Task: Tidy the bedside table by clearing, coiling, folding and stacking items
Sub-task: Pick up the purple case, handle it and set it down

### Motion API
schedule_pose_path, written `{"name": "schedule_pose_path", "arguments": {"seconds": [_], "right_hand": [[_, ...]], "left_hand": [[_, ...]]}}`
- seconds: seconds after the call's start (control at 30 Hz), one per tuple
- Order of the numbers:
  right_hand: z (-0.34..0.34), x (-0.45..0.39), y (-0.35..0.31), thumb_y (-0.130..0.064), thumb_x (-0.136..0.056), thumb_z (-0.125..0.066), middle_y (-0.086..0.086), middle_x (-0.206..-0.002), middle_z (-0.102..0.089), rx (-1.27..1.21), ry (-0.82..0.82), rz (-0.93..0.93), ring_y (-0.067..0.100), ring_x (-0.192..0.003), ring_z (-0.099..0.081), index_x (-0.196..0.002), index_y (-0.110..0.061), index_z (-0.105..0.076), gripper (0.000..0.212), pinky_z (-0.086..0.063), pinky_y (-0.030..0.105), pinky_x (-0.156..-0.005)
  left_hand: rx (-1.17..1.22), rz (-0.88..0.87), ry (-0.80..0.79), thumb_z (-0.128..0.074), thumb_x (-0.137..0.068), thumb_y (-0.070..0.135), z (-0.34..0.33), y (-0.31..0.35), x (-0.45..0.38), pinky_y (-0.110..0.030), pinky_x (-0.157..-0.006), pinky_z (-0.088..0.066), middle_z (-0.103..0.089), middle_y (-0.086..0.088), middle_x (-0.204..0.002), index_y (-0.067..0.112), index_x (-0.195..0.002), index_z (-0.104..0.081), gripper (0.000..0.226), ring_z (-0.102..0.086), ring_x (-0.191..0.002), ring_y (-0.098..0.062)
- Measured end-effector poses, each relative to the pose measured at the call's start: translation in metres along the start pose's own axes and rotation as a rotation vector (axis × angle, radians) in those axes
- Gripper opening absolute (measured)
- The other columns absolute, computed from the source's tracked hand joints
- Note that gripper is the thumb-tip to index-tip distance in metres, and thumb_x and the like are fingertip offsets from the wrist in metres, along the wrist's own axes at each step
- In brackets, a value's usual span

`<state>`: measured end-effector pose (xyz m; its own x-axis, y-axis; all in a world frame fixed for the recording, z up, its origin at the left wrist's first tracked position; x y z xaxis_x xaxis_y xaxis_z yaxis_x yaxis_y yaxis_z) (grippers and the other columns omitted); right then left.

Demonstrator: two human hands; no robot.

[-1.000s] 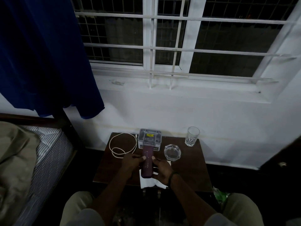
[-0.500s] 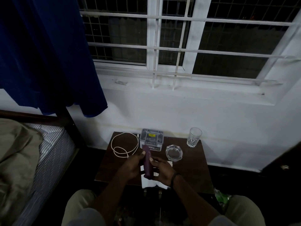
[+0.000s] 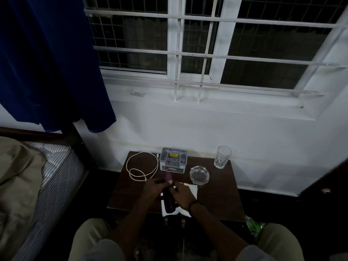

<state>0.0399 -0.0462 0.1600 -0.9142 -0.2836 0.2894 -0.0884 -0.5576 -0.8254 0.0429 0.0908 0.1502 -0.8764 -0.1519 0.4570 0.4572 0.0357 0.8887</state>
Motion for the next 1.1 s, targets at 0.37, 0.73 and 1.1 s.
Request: {"name": "schedule_pose_path", "arguments": {"seconds": [0.37, 0.73, 1.1], "right_hand": [[-0.018, -0.005, -0.006, -0.024, -0.102, -0.033, 0.025, -0.123, -0.058, 0.326, -0.032, -0.007, 0.04, -0.112, -0.057, -0.131, 0.001, -0.045, 0.04, -0.045, 0.042, -0.09], [-0.023, -0.015, -0.002, -0.036, -0.09, -0.063, 0.019, -0.112, -0.064, -0.271, -0.109, -0.213, 0.035, -0.091, -0.068, -0.131, -0.024, -0.046, 0.046, -0.061, 0.047, -0.075], [-0.046, -0.023, -0.005, -0.027, -0.1, -0.047, 0.016, -0.123, -0.065, -0.732, -0.101, -0.386, 0.03, -0.105, -0.062, -0.122, -0.011, -0.06, 0.03, -0.056, 0.039, -0.069]], "left_hand": [[-0.141, 0.038, 0.096, -0.084, -0.06, 0.04, 0.006, -0.016, -0.015, -0.04, -0.073, -0.062, -0.077, -0.014, -0.09, 0.011, -0.098, -0.077, 0.049, -0.073, -0.084, -0.026], [0.293, 0.204, 0.096, -0.058, -0.093, 0.009, 0.031, -0.014, 0.008, -0.046, -0.086, -0.052, -0.067, -0.025, -0.105, -0.006, -0.111, -0.065, 0.025, -0.064, -0.096, -0.037], [0.574, 0.301, 0.169, -0.044, -0.1, 0.021, 0.077, -0.033, 0.012, -0.038, -0.071, -0.049, -0.071, -0.013, -0.078, 0.008, -0.087, -0.066, 0.028, -0.061, -0.08, -0.03]]}}
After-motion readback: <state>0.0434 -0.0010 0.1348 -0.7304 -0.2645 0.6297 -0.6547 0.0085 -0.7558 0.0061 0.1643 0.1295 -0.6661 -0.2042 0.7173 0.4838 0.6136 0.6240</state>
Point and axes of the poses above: each hand's wrist, its own x-axis away from the middle knuckle, its own z-axis out of the back of the hand, y = z × x, the point moved 2 cm from there along -x, towards the middle knuckle
